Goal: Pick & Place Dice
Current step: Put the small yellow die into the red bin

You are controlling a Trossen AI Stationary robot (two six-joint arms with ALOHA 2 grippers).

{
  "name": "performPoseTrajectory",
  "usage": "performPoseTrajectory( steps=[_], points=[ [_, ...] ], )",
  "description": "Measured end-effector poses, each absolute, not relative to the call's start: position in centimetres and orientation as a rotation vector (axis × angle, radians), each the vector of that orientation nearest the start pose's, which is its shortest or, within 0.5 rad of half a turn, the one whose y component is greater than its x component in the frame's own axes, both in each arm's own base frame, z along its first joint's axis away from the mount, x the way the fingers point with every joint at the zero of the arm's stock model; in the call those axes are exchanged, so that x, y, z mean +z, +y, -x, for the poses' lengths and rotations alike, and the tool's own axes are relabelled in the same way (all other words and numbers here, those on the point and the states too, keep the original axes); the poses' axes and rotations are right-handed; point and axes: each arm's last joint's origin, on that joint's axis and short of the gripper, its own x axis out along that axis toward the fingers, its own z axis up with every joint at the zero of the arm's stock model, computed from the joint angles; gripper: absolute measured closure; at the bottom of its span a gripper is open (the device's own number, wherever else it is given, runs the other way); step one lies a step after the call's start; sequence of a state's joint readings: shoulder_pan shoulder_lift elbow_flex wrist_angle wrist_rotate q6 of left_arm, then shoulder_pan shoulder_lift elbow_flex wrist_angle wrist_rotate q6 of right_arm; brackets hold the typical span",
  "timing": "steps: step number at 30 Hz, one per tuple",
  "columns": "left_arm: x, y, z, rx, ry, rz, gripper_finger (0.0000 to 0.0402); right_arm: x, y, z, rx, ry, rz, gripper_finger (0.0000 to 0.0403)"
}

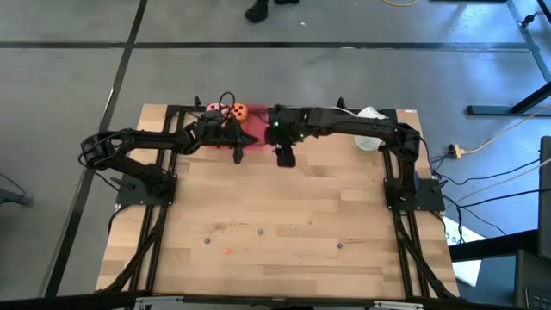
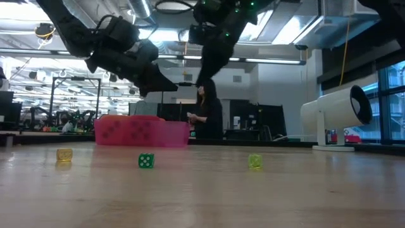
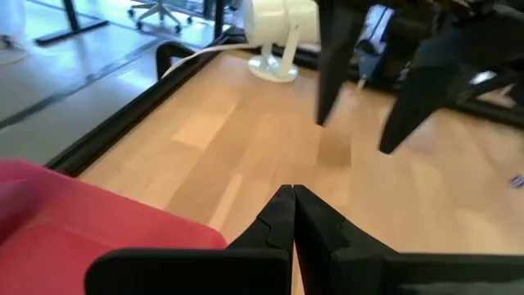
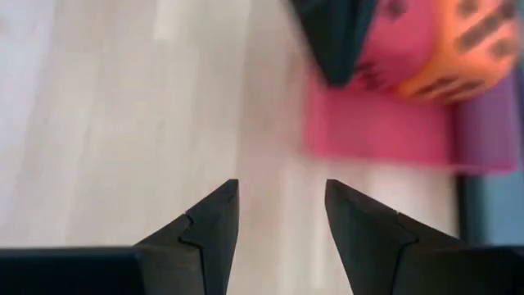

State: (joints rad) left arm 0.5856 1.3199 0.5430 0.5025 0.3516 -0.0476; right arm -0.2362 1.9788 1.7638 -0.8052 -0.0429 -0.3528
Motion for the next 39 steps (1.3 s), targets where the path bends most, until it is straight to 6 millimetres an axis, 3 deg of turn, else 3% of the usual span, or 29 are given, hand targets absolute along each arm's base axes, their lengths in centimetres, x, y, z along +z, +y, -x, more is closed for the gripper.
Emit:
performPoseTrajectory(
  steps=[6,12,16,20,24,29,33,39],
  points=[
    [21.1,10.9,-22.4,0.295,0.326,0.134,0.0401,23.9,-6.1,-40.5,0.077,1.175,0.151,0.0221],
    [22.8,7.2,-21.8,0.199,0.33,0.165,0.0401,24.2,-2.2,-39.9,0.042,1.244,0.295,0.0221],
    [22.8,3.6,-22.0,0.165,0.387,0.147,0.04,25.3,-0.4,-38.8,0.046,1.279,0.354,0.0221],
    [22.2,-0.1,-22.1,0.123,0.449,0.122,0.0401,25.4,0.1,-36.8,0.054,1.291,0.32,0.0221],
    [21.3,-3.0,-21.7,0.026,0.539,0.09,0.0399,24.7,-0.1,-33.4,-0.106,1.301,0.266,0.0221],
    [20.5,-5.5,-21.2,-0.064,0.622,0.154,0.0399,23.7,0.3,-30.2,-0.287,1.113,0.22,0.0221],
    [20.1,-6.7,-21.1,-0.145,0.649,0.192,0.0398,23.0,0.8,-29.5,-0.275,0.942,0.208,0.0221],
    [18.6,-8.0,-21.4,-0.139,0.758,0.357,0.0368,23.0,0.7,-29.8,-0.225,0.867,0.28,0.0221]
  ],
)
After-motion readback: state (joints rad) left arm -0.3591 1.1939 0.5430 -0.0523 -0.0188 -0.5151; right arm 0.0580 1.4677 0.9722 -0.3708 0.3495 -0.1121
